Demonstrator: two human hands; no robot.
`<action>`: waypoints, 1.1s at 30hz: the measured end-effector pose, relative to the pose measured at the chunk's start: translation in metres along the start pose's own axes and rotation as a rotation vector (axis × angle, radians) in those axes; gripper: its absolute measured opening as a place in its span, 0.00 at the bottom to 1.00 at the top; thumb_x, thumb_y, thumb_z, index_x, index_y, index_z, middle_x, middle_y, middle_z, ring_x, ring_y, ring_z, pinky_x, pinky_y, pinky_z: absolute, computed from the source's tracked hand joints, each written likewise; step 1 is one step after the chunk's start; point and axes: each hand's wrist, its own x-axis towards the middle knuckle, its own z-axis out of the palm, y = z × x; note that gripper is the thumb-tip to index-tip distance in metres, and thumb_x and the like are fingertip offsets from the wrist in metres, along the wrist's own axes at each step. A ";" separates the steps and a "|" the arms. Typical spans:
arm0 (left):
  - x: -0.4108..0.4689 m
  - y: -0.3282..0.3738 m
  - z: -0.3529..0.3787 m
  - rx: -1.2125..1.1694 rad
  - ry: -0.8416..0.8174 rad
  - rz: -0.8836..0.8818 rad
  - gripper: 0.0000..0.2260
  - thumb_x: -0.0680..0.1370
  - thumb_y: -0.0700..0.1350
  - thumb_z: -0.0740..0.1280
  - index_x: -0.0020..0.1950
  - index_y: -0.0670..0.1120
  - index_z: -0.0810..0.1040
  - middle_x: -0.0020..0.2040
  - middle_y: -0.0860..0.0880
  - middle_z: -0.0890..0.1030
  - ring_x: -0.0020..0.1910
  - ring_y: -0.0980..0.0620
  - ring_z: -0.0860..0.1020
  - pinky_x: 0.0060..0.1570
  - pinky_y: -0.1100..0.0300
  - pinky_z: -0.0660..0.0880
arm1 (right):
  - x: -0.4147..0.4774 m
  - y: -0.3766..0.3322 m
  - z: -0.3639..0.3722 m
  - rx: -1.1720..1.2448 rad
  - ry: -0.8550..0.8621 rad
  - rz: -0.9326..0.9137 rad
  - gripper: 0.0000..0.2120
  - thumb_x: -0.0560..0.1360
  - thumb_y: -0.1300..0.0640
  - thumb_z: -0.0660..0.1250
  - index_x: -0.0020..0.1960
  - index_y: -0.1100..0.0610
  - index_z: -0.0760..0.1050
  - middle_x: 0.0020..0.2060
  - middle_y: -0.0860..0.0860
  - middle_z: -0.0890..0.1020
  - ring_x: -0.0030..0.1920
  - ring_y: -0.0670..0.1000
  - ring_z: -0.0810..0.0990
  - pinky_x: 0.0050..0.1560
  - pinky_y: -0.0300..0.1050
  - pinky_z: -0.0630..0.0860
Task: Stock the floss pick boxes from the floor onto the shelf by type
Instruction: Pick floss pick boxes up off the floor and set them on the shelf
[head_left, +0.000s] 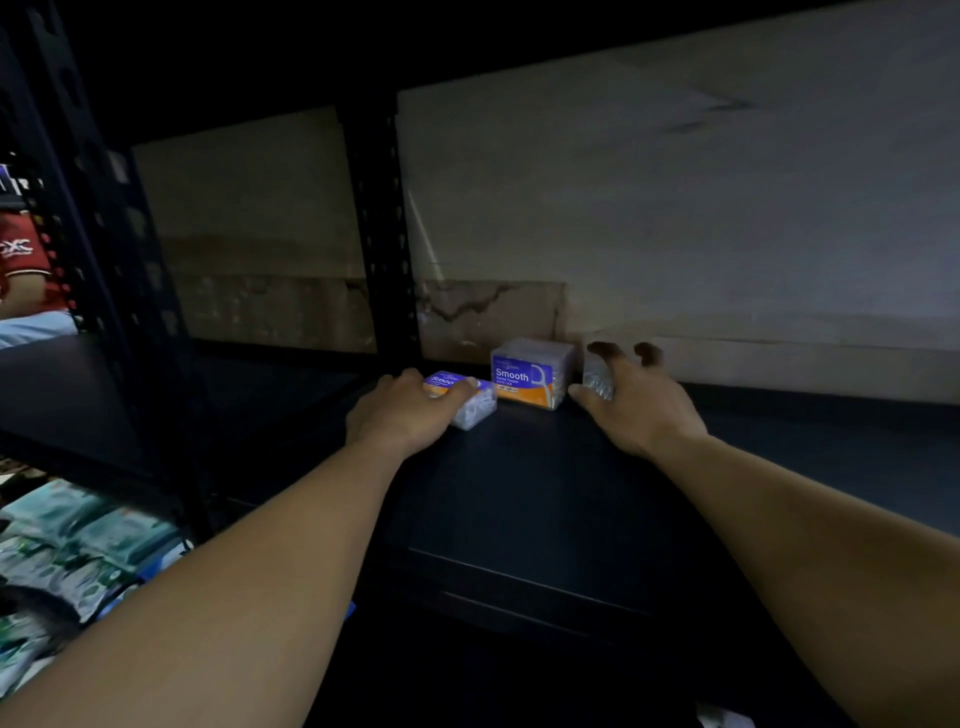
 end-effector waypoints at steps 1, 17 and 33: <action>-0.001 -0.001 -0.001 -0.044 0.002 0.001 0.39 0.63 0.80 0.56 0.57 0.50 0.76 0.58 0.47 0.79 0.57 0.43 0.78 0.50 0.53 0.72 | 0.000 0.000 0.000 0.007 0.012 0.000 0.30 0.78 0.37 0.62 0.75 0.40 0.55 0.75 0.59 0.59 0.65 0.64 0.73 0.62 0.58 0.75; -0.061 -0.011 -0.024 -0.838 0.019 0.161 0.21 0.72 0.34 0.73 0.61 0.48 0.72 0.47 0.53 0.80 0.43 0.58 0.78 0.40 0.72 0.74 | -0.055 -0.002 -0.020 0.120 0.082 0.057 0.28 0.75 0.46 0.67 0.71 0.49 0.62 0.59 0.58 0.79 0.55 0.61 0.78 0.50 0.50 0.73; -0.196 -0.038 -0.064 -1.072 -0.019 0.069 0.14 0.66 0.34 0.73 0.48 0.46 0.79 0.36 0.49 0.81 0.35 0.53 0.78 0.37 0.56 0.75 | -0.188 -0.038 -0.047 0.250 0.054 -0.096 0.22 0.72 0.54 0.68 0.62 0.44 0.64 0.54 0.53 0.76 0.52 0.58 0.76 0.50 0.53 0.73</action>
